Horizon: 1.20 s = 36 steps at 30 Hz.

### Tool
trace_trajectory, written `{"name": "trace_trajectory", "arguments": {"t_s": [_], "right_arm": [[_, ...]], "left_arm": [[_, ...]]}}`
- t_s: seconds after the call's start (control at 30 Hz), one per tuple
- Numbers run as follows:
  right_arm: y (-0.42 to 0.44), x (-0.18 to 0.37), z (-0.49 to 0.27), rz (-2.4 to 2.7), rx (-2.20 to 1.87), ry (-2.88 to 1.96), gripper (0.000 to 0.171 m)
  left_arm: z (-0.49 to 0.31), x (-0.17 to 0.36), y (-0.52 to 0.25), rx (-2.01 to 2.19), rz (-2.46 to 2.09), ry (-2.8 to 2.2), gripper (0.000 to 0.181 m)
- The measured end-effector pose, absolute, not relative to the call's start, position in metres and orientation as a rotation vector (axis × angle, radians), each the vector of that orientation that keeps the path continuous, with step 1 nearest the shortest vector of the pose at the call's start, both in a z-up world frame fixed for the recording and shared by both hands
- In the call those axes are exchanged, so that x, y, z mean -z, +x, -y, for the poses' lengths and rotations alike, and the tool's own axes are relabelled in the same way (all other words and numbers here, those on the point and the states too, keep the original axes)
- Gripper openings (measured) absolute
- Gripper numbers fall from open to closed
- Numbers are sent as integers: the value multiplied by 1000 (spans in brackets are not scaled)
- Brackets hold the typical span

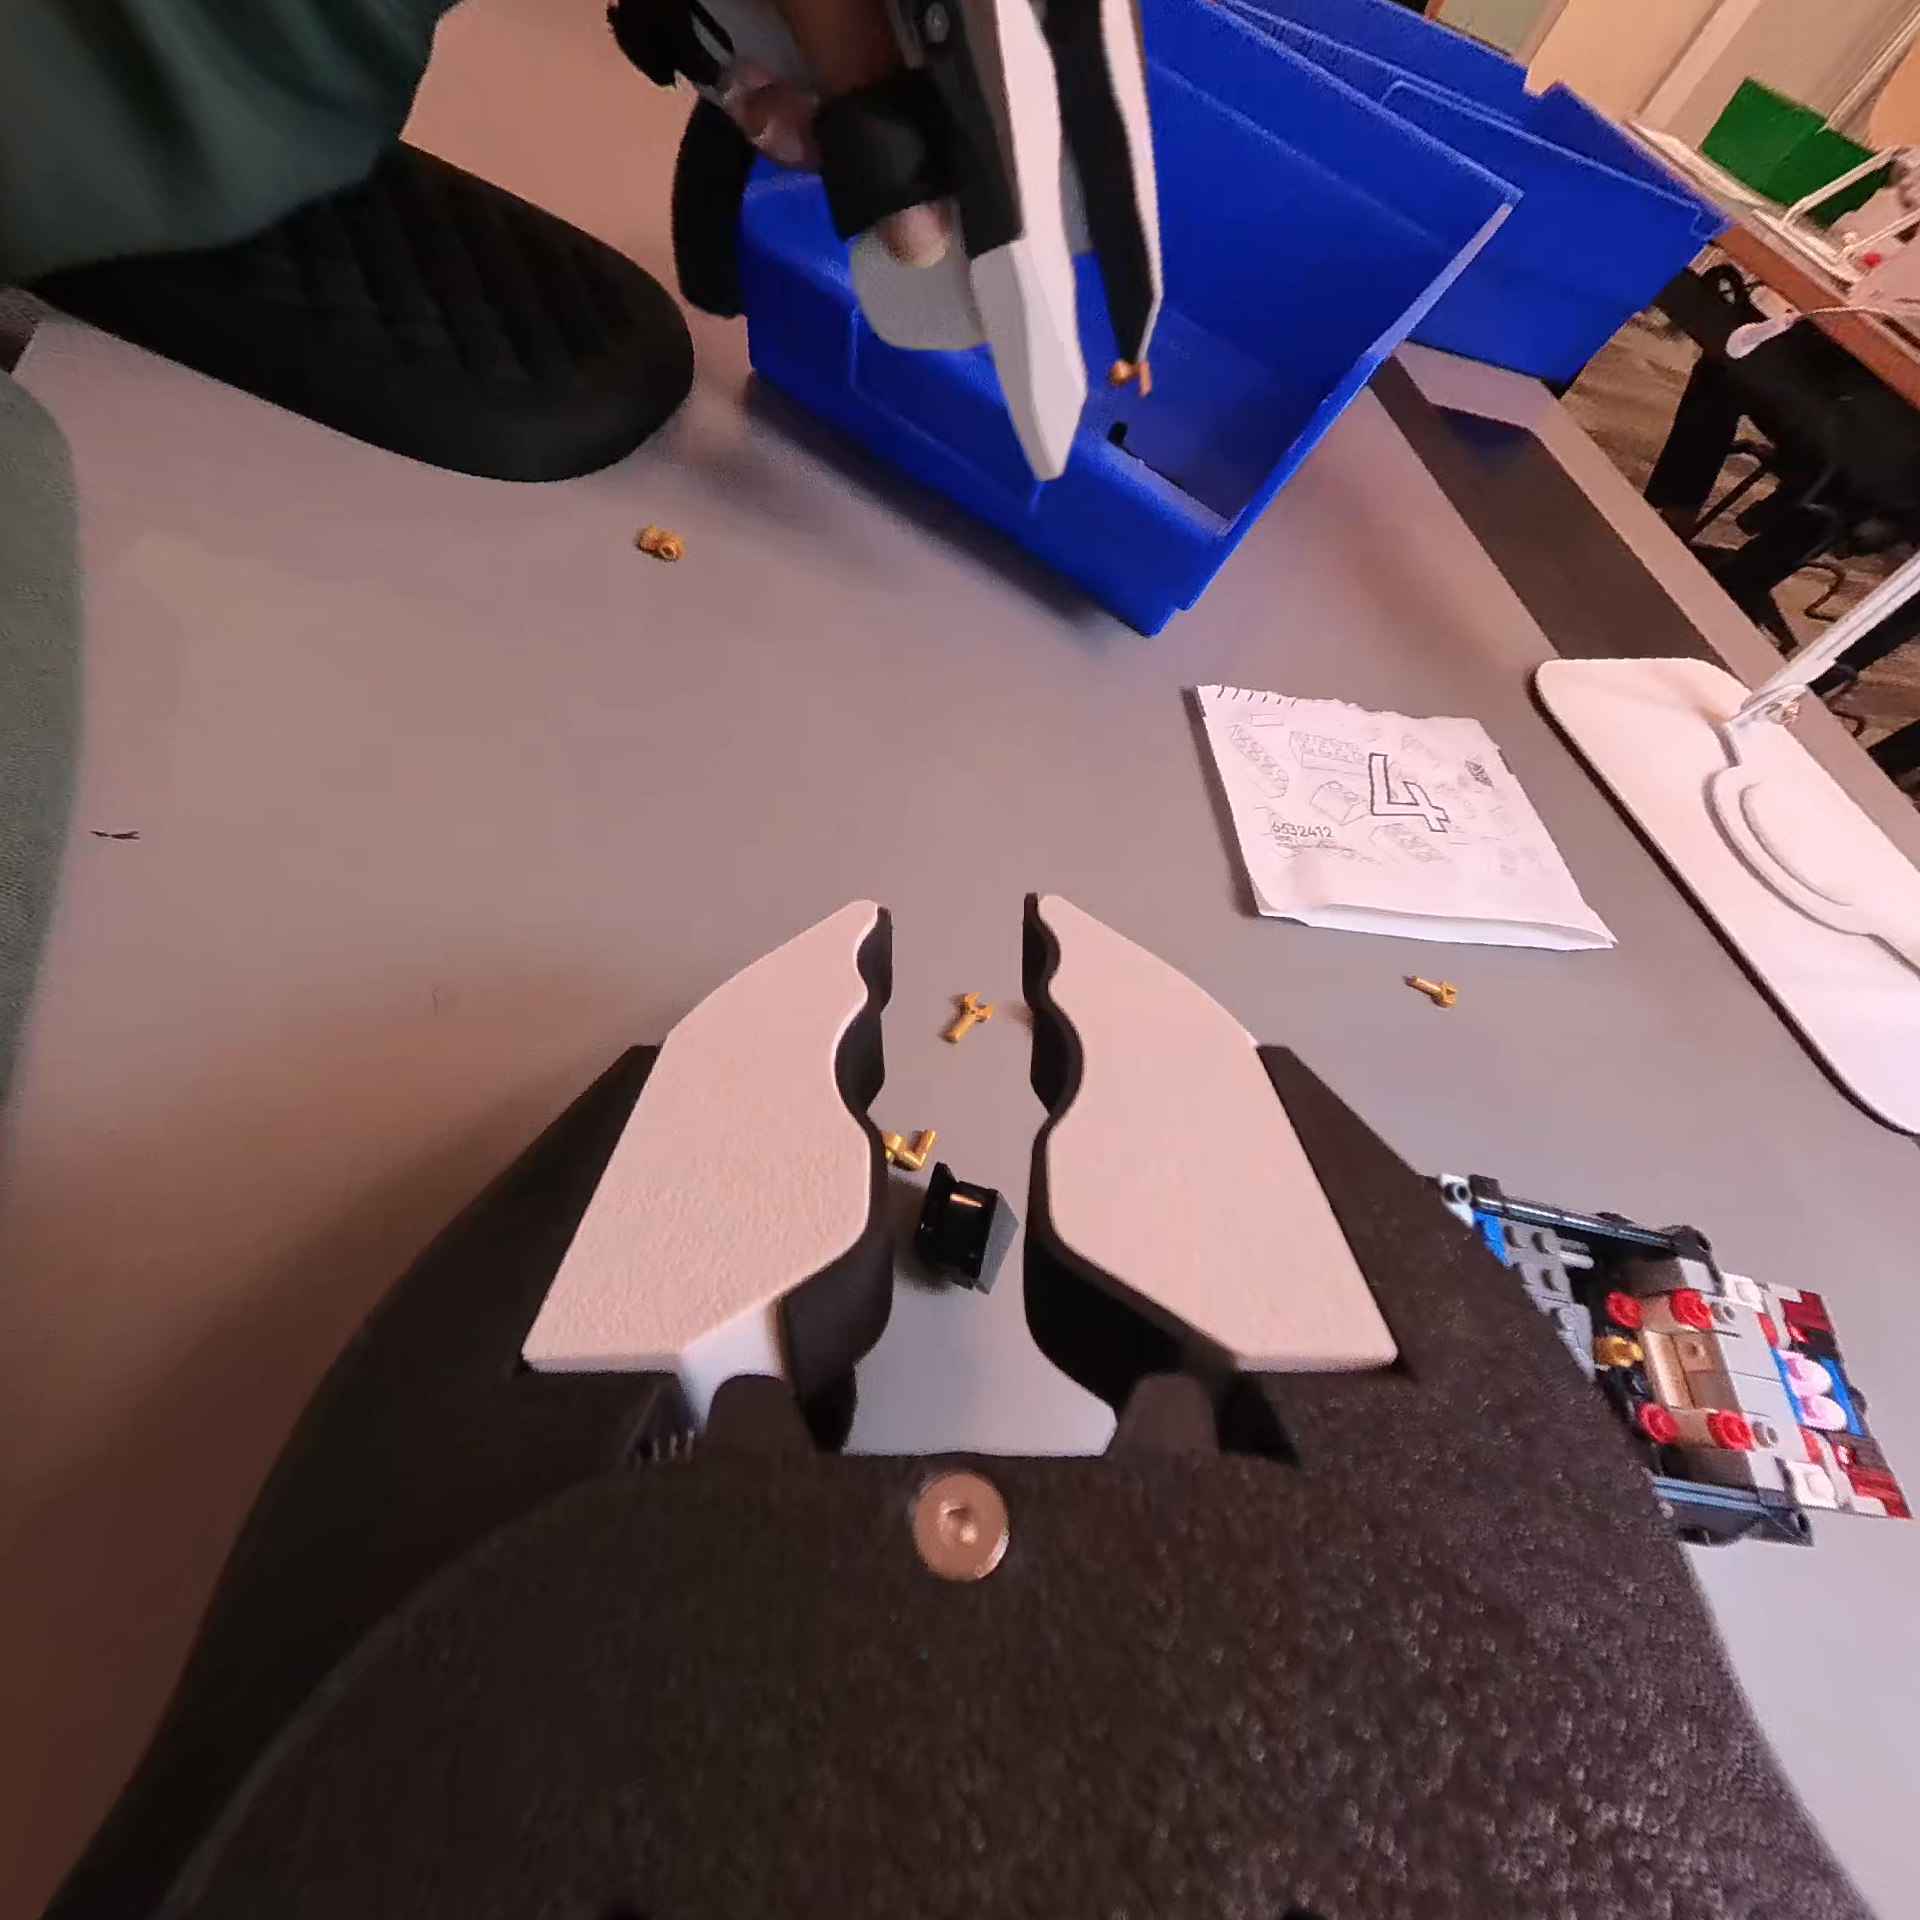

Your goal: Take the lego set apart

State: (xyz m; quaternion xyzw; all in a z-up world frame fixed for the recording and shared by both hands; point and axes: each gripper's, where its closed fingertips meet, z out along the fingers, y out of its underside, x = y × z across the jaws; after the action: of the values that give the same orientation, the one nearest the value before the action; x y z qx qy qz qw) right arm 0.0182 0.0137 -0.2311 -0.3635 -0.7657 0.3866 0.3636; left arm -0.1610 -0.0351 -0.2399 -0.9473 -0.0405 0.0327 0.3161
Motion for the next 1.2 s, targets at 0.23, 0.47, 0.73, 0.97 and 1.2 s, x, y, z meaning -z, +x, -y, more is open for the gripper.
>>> {"name": "trace_trajectory", "arguments": {"t_s": [0.23, 0.47, 0.73, 0.97, 1.2], "right_arm": [[18, 231, -18, 1958, -1006, -969, 23], [19, 229, -23, 1945, -992, -973, 22], [20, 224, -32, 1922, -950, -979, 21], [22, 236, -43, 1966, -913, -1075, 23], [24, 263, -34, 2091, -840, -1172, 24]], "left_arm": [[45, 257, -143, -49, -50, -2587, 67], [100, 241, -89, 142, -409, -2636, 40], [120, 287, -67, 220, -404, -2772, 8], [77, 232, -118, -218, -277, -2548, 7], [64, 251, -154, -263, -11, -2622, 64]]}}
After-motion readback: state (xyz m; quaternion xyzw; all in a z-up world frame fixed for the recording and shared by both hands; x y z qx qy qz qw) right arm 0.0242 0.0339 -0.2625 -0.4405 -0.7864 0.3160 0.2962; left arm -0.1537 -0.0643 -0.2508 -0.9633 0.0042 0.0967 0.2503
